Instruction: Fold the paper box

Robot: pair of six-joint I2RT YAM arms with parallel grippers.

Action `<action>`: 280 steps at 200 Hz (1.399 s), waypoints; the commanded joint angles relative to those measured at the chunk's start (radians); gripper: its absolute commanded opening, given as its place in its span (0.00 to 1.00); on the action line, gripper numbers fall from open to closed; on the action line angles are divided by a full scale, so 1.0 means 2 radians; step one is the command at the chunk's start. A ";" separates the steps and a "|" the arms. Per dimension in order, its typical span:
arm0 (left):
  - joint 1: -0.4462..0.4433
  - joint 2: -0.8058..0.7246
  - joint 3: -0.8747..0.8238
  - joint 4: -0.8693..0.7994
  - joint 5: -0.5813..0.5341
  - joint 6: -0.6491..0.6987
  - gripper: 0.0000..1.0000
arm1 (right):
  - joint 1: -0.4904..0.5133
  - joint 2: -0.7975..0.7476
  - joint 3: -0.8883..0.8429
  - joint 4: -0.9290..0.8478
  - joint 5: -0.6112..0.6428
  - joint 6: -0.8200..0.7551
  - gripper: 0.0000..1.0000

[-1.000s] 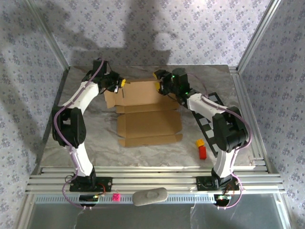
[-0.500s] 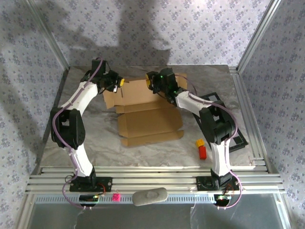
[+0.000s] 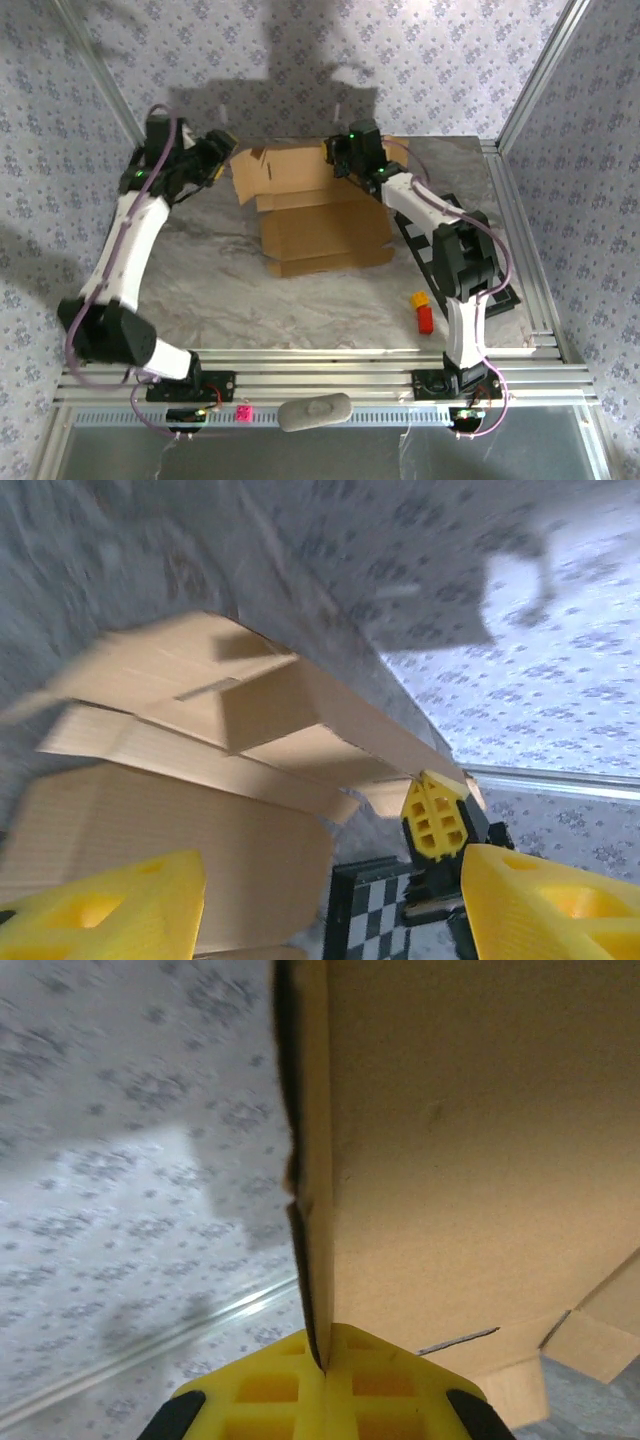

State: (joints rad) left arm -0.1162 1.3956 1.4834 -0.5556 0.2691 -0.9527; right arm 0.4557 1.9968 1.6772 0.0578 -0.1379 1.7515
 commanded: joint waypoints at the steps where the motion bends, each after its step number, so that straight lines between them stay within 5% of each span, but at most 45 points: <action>1: 0.021 -0.043 -0.096 -0.035 -0.021 0.087 0.61 | -0.007 -0.038 0.024 -0.033 0.000 0.020 0.00; 51: -0.018 -0.047 -0.234 0.109 0.000 0.169 0.61 | -0.013 -0.038 0.085 -0.109 -0.014 0.027 0.00; 101: -0.059 0.001 -0.295 0.297 -0.054 0.269 0.63 | -0.013 -0.030 0.124 -0.157 -0.025 0.048 0.00; 137: -0.063 0.029 -0.401 0.576 -0.098 0.301 0.66 | -0.015 -0.026 0.164 -0.214 -0.030 0.056 0.00; 207: -0.069 0.091 -0.391 0.708 -0.104 0.317 0.68 | -0.022 -0.038 0.241 -0.305 -0.025 0.071 0.00; 280: -0.068 0.137 -0.316 0.720 -0.072 0.318 0.70 | -0.024 -0.069 0.229 -0.313 -0.042 0.092 0.00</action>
State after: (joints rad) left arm -0.2508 1.6279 0.7792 0.8150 0.0856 -0.3218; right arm 0.4126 1.9141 2.1269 -0.5545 -0.2092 1.9007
